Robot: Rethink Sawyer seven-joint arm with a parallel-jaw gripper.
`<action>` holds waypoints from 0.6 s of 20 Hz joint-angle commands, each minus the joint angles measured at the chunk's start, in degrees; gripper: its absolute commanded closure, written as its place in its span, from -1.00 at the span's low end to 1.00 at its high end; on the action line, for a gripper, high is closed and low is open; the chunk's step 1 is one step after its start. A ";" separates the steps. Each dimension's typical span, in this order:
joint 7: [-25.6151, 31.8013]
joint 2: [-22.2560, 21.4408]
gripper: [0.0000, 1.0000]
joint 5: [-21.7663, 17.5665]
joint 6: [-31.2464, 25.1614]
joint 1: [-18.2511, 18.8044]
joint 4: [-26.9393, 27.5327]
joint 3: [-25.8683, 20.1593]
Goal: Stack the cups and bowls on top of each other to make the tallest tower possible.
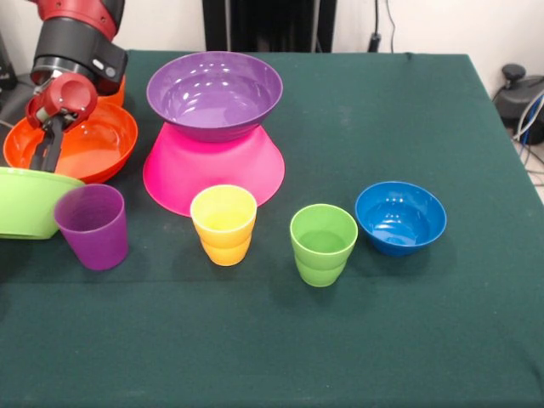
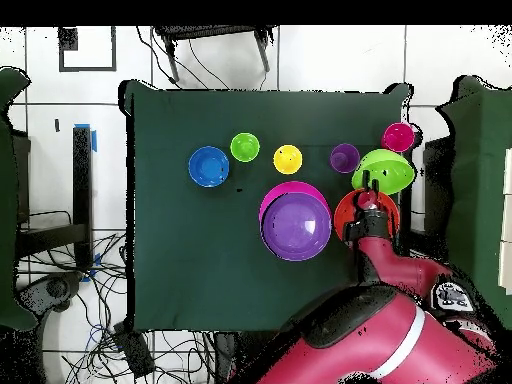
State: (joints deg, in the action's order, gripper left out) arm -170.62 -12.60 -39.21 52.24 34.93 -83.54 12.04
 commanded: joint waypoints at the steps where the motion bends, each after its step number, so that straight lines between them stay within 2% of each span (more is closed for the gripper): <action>1: -5.13 0.78 -1.00 -2.25 -3.28 -1.05 3.50 -6.93; 12: -5.67 -0.13 -1.00 -2.76 -3.75 -1.33 2.99 -6.70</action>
State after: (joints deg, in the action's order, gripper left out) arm -170.62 -12.63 -39.23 52.24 34.92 -83.06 12.04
